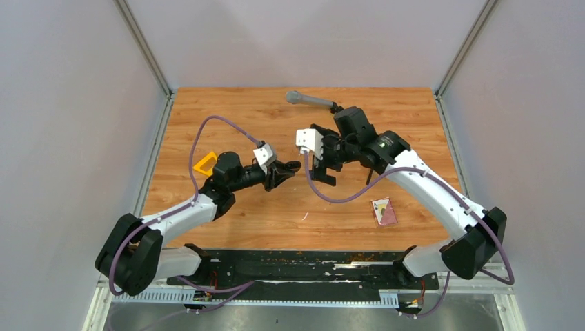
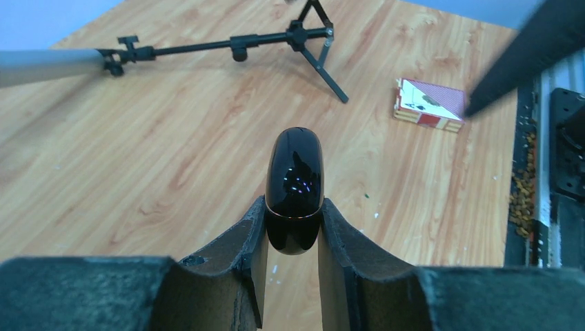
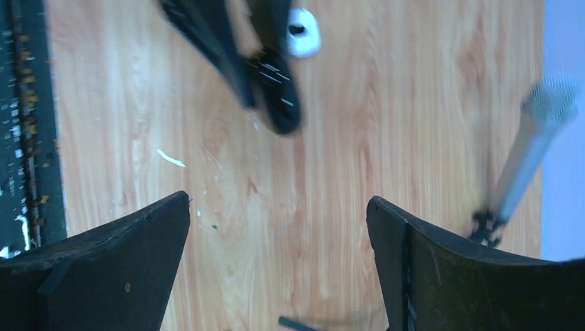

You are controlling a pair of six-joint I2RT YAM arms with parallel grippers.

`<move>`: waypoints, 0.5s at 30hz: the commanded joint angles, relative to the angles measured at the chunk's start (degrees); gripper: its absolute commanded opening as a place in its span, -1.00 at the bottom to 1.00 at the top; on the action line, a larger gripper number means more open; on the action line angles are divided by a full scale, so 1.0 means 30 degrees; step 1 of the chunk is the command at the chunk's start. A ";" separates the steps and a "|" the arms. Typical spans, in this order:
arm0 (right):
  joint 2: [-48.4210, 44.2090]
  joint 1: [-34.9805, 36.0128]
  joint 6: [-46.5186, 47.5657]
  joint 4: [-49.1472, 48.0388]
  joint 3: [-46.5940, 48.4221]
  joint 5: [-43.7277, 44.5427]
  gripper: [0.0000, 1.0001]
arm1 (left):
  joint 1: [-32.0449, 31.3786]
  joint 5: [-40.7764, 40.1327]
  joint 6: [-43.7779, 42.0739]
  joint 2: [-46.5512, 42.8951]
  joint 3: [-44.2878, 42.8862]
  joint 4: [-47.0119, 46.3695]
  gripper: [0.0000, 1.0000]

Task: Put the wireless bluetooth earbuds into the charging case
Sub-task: Place the charging case at the center of the board.

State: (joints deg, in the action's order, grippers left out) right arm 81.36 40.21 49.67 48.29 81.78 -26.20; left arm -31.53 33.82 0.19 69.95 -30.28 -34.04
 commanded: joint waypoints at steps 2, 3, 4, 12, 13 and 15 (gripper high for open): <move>-0.0808 -0.2866 -0.5134 -0.3797 -0.1327 0.1264 0.99 | -0.0009 0.1535 0.0580 0.0386 0.0388 0.0724 -1.00; -0.0892 -0.3267 -0.5571 -0.3856 -0.1481 0.0947 0.99 | -0.0016 0.2056 0.0432 0.0604 0.0275 0.0945 -1.00; -0.0914 -0.3679 -0.5929 -0.3746 -0.1661 0.0489 0.99 | -0.0016 0.2363 0.0469 0.1194 0.0122 0.1133 -1.00; -0.1612 -0.6333 -0.9482 -0.3846 -0.3851 -0.1778 0.99 | -0.0008 0.3210 0.0447 0.4997 -0.3287 0.5163 -0.95; -0.1740 -0.6414 -0.9480 -0.3866 -0.4027 -0.1917 0.99 | -0.0008 0.3405 0.0298 0.5402 -0.3696 0.5880 -0.95; -0.1988 -0.6458 -0.9382 -0.4002 -0.4344 -0.1932 0.99 | -0.0008 0.3680 0.0166 0.6309 -0.4731 0.6988 -0.93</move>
State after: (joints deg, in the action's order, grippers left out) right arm 79.05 21.23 25.58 39.03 69.95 -28.14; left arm -31.53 41.52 1.63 85.93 -38.20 -20.43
